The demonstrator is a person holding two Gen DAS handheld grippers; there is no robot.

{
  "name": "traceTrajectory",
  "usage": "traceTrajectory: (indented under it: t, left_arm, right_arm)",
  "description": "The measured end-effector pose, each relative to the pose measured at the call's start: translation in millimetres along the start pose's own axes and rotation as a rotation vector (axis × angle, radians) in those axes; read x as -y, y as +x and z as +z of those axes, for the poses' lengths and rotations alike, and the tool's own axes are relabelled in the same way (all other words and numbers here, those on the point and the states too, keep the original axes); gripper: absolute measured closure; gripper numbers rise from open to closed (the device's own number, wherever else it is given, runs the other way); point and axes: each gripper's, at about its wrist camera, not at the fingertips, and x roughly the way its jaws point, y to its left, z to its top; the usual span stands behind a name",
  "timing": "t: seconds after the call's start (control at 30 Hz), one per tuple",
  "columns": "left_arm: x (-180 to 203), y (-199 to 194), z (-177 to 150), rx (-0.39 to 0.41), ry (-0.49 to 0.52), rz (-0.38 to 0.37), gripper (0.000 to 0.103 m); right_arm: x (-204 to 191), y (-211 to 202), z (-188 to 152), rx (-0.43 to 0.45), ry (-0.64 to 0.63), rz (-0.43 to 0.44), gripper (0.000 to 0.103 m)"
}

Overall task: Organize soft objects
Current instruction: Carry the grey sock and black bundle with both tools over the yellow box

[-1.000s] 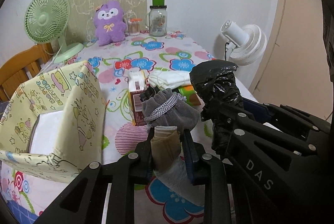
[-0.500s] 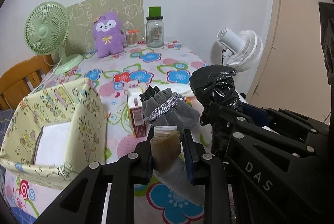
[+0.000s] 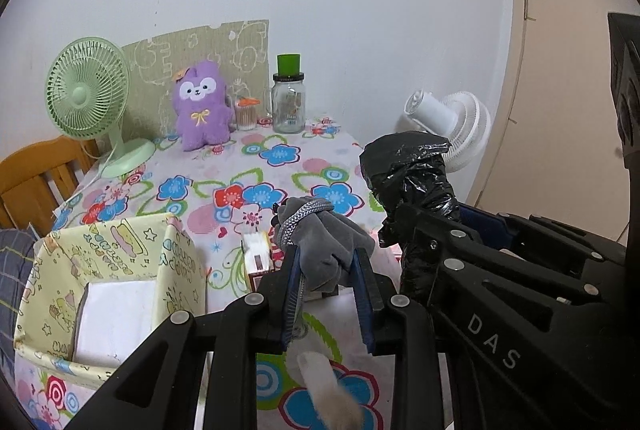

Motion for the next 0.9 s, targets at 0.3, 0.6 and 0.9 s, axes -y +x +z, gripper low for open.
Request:
traceTrajectory:
  t: [0.3, 0.6, 0.9]
  left_arm:
    - [-5.8, -7.3, 3.8, 0.005, 0.007, 0.008, 0.078]
    - [-18.1, -17.1, 5.9, 0.016, -0.001, 0.019, 0.079]
    - [-35.8, -25.6, 2.2, 0.018, -0.011, 0.029, 0.079]
  right_arm:
    - [-9.6, -6.4, 6.2, 0.003, -0.008, -0.019, 0.076]
    - [-26.6, -12.5, 12.4, 0.012, -0.028, -0.021, 0.076]
    - [-48.9, -12.2, 13.8, 0.005, -0.046, -0.022, 0.076]
